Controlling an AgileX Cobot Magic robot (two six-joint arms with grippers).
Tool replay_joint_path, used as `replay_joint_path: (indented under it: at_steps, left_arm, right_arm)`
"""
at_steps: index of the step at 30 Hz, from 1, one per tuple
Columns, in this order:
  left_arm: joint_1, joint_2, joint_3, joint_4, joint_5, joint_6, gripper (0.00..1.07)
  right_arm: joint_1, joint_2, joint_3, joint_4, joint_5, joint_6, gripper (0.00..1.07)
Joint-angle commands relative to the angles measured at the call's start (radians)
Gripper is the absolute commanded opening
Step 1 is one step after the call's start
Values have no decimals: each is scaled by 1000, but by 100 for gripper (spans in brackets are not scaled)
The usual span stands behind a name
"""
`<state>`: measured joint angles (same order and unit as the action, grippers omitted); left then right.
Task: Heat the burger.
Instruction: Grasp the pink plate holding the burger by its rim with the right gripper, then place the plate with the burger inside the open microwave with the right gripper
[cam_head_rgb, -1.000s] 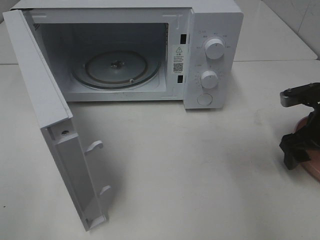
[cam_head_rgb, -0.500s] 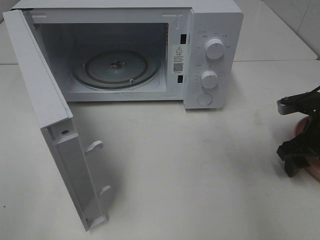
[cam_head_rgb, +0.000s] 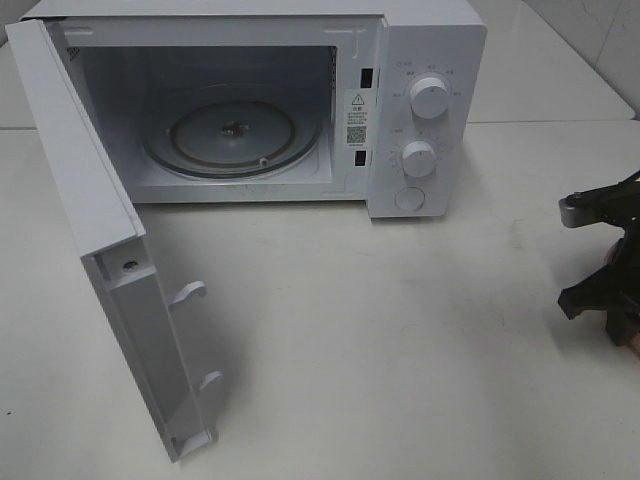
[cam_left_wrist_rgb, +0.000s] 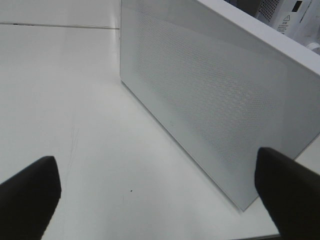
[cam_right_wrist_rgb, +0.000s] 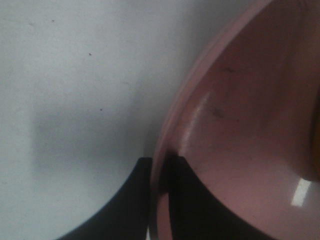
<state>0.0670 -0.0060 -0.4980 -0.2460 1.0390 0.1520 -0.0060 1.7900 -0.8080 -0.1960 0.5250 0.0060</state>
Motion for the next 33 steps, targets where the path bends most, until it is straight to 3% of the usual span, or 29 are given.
replay_joint_path:
  at_steps: [1, 7, 23, 33]
  left_arm:
    - [5, -14, 2, -4, -5, 0, 98]
    - [5, -14, 2, -4, -5, 0, 98]
    - [5, -14, 2, -4, -5, 0, 98]
    - [5, -14, 2, -4, -5, 0, 98]
  right_arm:
    - [-1, 4, 3, 22, 14, 36, 0]
    - [2, -3, 3, 6, 23, 63, 0]
    - [166, -21, 3, -390, 134, 443, 0]
    - [197, -21, 3, -421, 181, 470, 0]
